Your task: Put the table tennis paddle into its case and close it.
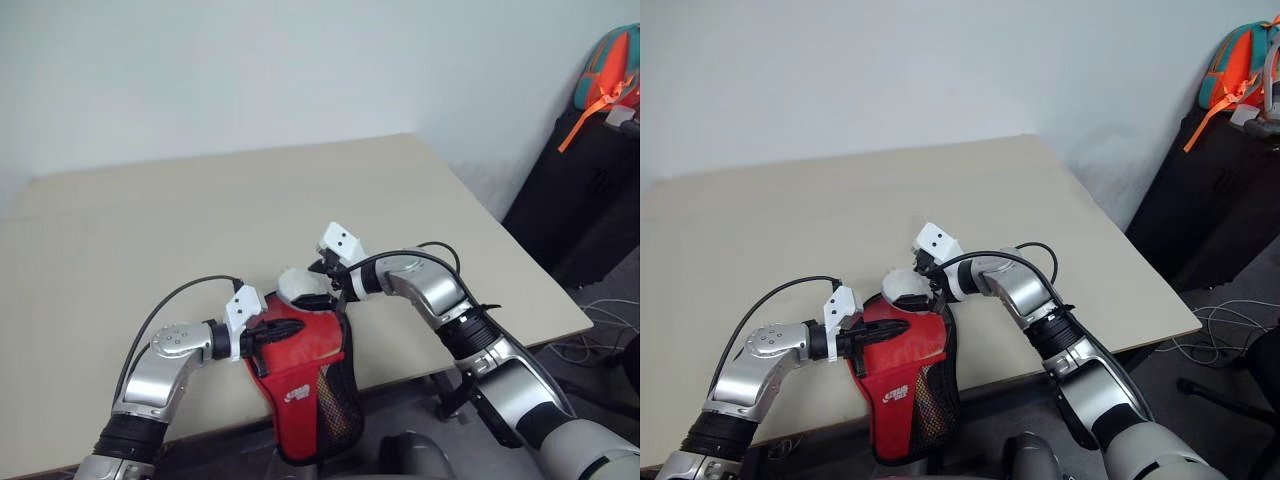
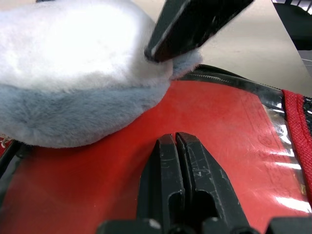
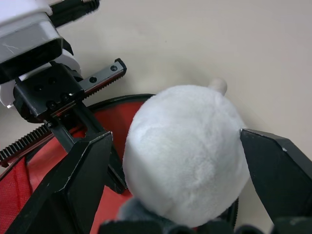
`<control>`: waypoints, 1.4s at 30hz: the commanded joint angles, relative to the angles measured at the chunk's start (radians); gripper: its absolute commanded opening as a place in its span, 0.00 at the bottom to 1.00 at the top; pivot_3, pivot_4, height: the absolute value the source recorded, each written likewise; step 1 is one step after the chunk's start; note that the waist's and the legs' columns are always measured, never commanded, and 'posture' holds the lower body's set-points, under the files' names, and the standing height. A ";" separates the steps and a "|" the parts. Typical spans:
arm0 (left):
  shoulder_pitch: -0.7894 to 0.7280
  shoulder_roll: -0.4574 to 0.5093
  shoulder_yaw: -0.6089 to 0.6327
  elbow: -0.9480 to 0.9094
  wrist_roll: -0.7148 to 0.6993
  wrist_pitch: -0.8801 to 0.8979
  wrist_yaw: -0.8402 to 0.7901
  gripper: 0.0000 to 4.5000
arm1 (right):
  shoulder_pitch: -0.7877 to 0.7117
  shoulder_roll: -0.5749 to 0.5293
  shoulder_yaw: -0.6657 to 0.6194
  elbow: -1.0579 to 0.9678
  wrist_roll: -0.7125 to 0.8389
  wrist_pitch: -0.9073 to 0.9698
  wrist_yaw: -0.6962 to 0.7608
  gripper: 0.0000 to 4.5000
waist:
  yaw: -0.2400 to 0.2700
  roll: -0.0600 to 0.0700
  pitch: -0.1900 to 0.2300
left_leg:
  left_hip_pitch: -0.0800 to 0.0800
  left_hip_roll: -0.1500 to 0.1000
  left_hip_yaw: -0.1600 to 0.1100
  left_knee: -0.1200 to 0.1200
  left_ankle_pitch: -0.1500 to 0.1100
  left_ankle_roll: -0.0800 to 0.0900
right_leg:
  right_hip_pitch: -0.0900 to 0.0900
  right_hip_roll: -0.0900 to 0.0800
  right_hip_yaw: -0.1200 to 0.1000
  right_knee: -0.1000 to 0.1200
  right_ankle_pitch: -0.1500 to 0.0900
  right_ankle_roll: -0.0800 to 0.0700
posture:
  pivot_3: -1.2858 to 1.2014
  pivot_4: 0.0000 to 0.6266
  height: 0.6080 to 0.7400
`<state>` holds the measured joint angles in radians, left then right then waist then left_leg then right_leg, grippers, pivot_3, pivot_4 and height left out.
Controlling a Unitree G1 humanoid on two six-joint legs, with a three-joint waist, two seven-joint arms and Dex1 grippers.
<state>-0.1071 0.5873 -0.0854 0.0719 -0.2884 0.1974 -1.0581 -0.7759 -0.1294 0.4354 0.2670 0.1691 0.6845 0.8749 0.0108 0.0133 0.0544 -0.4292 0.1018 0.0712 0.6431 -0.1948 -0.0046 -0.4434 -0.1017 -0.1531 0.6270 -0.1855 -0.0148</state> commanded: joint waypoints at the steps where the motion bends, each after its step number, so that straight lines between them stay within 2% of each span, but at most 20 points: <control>1: 0.025 -0.003 -0.031 0.054 0.035 0.000 0.004 0.00 | -0.030 0.018 -0.008 0.008 -0.010 -0.030 0.001 1.00 | 0.000 0.001 0.000 | 0.000 0.000 0.000 0.000 0.000 0.000 | 0.000 0.000 0.000 0.000 0.000 0.000 | 0.52 0.00 0.74; 14: 0.046 -0.006 -0.049 0.095 0.045 -0.038 0.007 0.00 | -0.063 0.060 -0.015 0.129 -0.054 -0.075 -0.012 1.00 | 0.000 0.007 -0.005 | 0.001 0.000 0.000 0.000 0.000 0.000 | 0.000 0.000 0.001 0.001 0.000 0.000 | 0.52 0.00 0.74; 23: 0.048 -0.001 -0.054 0.105 0.050 -0.050 0.004 0.00 | -0.078 0.079 -0.032 0.165 -0.064 -0.087 -0.027 0.38 | 0.000 0.010 -0.007 | 0.001 0.000 0.000 0.000 0.000 0.000 | 0.000 0.000 0.001 0.001 0.000 0.000 | 0.52 0.00 0.74; 28: 0.044 0.002 -0.057 0.110 0.051 -0.051 -0.001 0.00 | -0.082 0.083 -0.039 0.184 -0.076 -0.103 -0.043 0.11 | 0.000 0.010 -0.007 | 0.001 0.000 0.000 0.000 0.000 0.000 | 0.000 0.000 0.001 0.001 0.000 0.000 | 0.52 0.00 0.74; 29: 0.043 0.002 -0.057 0.111 0.051 -0.051 -0.002 0.00 | -0.086 0.082 -0.041 0.195 -0.083 -0.114 -0.050 0.07 | 0.000 0.010 -0.007 | 0.001 0.000 0.000 0.000 0.000 0.000 | 0.000 0.000 0.001 0.001 0.000 0.000 | 0.52 0.00 0.74; 36: 0.037 0.005 -0.060 0.115 0.051 -0.053 -0.011 0.00 | -0.125 0.060 -0.054 0.299 -0.120 -0.182 -0.071 0.07 | 0.000 0.010 -0.008 | 0.001 0.000 0.000 0.000 0.000 0.000 | 0.000 0.000 0.001 0.002 0.000 0.000 | 0.52 0.00 0.74; 42: 0.032 0.003 -0.065 0.110 0.052 -0.049 -0.017 0.00 | -0.140 -0.003 -0.062 0.377 -0.152 -0.259 -0.036 0.07 | 0.000 0.011 -0.008 | 0.001 0.000 0.001 0.000 0.000 0.000 | 0.000 0.000 0.001 0.002 0.000 0.000 | 0.52 0.00 0.74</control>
<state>-0.1025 0.5829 -0.1072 0.1276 -0.2870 0.1208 -1.0740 -0.8861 -0.1157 0.3987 0.6414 0.0302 0.4526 0.8280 0.0107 0.0243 0.0467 -0.4280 0.1014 0.0720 0.6431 -0.1947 -0.0045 -0.4432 -0.1016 -0.1521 0.6287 -0.1855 -0.0148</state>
